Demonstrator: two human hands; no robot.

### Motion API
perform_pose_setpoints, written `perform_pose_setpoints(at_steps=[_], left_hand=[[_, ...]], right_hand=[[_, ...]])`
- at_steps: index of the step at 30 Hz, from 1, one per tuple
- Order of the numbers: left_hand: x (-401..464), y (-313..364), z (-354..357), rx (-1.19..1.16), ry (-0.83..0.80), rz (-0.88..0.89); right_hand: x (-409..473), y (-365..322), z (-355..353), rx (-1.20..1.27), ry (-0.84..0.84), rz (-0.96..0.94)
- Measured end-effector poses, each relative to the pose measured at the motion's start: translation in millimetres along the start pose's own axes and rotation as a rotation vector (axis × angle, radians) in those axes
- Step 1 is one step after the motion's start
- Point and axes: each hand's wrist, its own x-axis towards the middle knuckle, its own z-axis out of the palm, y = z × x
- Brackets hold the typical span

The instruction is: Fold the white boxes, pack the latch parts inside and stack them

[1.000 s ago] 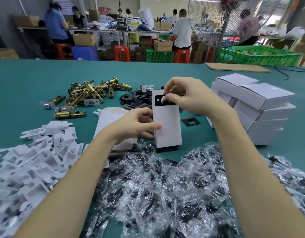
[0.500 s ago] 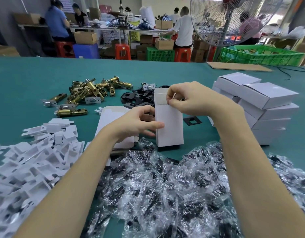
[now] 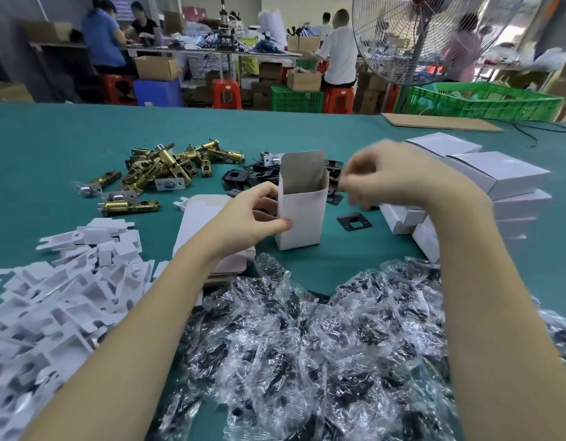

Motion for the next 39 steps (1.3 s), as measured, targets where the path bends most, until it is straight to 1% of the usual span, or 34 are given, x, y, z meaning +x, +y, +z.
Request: perform_pose_setpoints(at_steps=[2, 3, 4, 6, 8, 10, 13, 17, 19, 22, 25, 27, 29, 31, 34, 35, 39], left_hand=[[1, -1, 0, -0.016, -0.013, -0.014], [1, -1, 1, -0.014, -0.013, -0.014], [1, -1, 1, -0.011, -0.012, -0.013], [1, 0, 1, -0.007, -0.006, -0.015], [0, 0, 0, -0.01, 0.003, -0.024], [0, -1, 1, -0.006, 0.01, -0.027], [1, -3, 3, 0.027, 0.01, -0.03], [0, -5, 6, 0.04, 0.02, -0.046], [-2, -5, 9, 0.082, 0.02, -0.032], [-2, -4, 12, 0.159, 0.036, -0.017], [-2, -3, 12, 0.177, 0.035, -0.023], [-2, -3, 11, 0.188, 0.036, -0.02], [-2, -2, 12, 0.192, 0.033, -0.014], [-2, -2, 12, 0.194, 0.034, -0.001], [-2, 0, 13, 0.198, 0.038, 0.001], [-2, 0, 13, 0.197, 0.039, 0.0], [-2, -1, 13, 0.194, 0.035, -0.001]], right_hand=[[-3, 9, 6, -0.108, -0.413, 0.196], [-3, 11, 13, -0.14, -0.561, 0.266], [-4, 13, 20, -0.158, -0.652, 0.303], [-1, 14, 34, -0.168, -0.735, 0.313], [2, 15, 43, -0.152, -0.777, 0.303], [3, 17, 45, -0.164, -0.793, 0.28], [2, 19, 42, -0.144, -0.772, 0.238], [-1, 26, 30, -0.023, -0.602, 0.097], [-4, 30, 21, 0.112, -0.492, 0.045], [-9, 29, 12, 0.371, -0.249, -0.002], [-9, 18, 7, 0.545, 0.026, -0.109], [-7, 6, 8, 0.663, 0.155, -0.175], [-4, -6, 14, 0.735, 0.249, -0.197], [-1, -13, 24, 0.673, 0.336, -0.195], [5, -14, 34, 0.297, 0.47, -0.212], [6, -14, 35, 0.212, 0.498, -0.213], [6, -20, 37, 0.02, 0.542, -0.165]])
